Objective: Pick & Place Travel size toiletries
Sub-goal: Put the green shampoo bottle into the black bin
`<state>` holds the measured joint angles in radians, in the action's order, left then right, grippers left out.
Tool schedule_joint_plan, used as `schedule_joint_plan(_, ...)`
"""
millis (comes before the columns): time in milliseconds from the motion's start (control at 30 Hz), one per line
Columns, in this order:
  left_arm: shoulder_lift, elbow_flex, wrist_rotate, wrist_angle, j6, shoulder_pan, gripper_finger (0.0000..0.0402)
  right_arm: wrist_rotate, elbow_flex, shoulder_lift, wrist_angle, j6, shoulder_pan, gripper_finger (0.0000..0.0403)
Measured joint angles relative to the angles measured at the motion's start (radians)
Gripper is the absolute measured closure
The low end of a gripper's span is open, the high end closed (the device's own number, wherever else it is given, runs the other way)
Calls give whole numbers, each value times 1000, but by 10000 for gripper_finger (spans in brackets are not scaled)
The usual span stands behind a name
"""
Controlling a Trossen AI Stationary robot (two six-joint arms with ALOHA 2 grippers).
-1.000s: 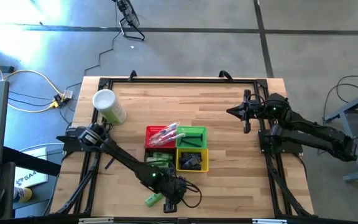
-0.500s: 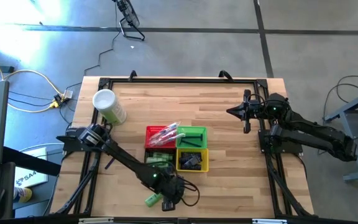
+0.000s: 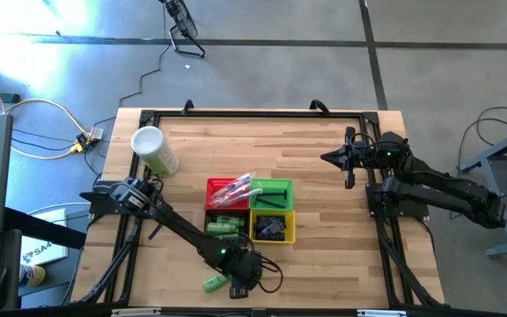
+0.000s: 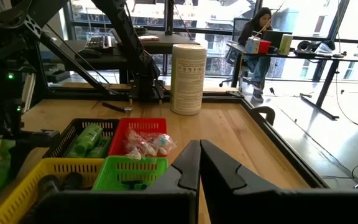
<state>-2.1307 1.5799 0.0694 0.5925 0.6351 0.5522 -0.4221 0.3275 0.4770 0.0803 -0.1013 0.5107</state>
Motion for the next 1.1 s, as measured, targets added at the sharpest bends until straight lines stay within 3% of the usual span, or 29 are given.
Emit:
schedule_joint_plan(900,0,-1,-21,-3,2,-2,188,0,0,0,1,0,0,400)
schedule_joint_plan(1100,0,-2,-22,-1,1,-2,220,0,0,0,1,0,0,400)
